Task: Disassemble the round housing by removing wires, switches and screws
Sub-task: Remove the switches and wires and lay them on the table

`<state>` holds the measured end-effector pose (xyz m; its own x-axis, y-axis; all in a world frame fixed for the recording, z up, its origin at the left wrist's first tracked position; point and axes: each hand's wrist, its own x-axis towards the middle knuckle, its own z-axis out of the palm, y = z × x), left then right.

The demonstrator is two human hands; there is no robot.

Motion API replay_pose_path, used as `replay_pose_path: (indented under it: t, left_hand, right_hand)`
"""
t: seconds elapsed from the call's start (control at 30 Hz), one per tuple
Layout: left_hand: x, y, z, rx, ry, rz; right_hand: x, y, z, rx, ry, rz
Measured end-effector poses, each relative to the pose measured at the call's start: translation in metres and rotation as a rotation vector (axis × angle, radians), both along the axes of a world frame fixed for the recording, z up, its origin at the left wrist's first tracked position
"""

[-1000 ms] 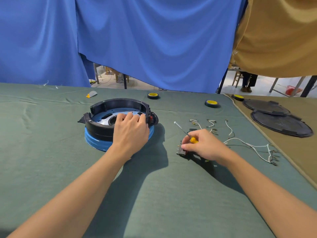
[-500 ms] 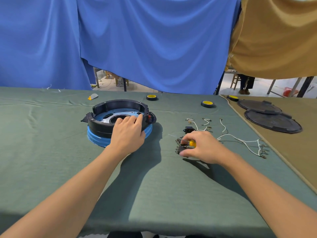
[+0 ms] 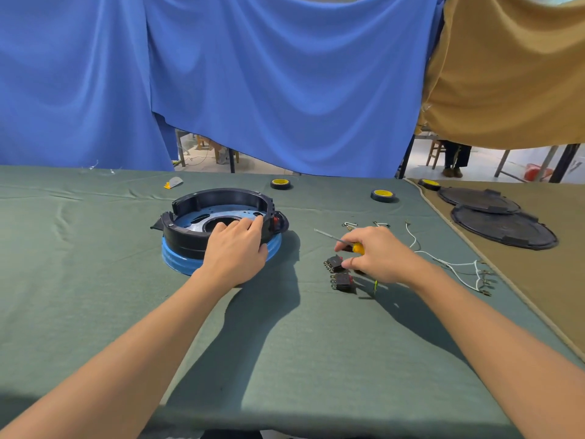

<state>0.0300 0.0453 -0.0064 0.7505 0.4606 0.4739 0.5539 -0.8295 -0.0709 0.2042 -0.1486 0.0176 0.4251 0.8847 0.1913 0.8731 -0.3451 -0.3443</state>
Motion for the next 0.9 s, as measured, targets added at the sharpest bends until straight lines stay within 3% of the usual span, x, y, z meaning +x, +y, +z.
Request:
replay_pose_path:
  t: [0.23,0.53,0.7,0.9]
  left_hand:
    - [0.003,0.007,0.006,-0.003,-0.003,-0.02]
    - [0.008,0.009,0.006,0.013,0.003,0.006]
    - [0.015,0.009,0.012,0.023,0.014,-0.021]
    - [0.025,0.004,0.01,-0.039,-0.083,0.028]
  right_hand:
    - [0.009,0.029,0.002,-0.24,-0.067,0.048]
    - [0.013,0.032,-0.003,-0.189,-0.038,-0.007]
    - [0.003,0.04,0.004,0.028,0.095,-0.103]
    - [-0.011,0.055,0.017,0.014,0.06,0.001]
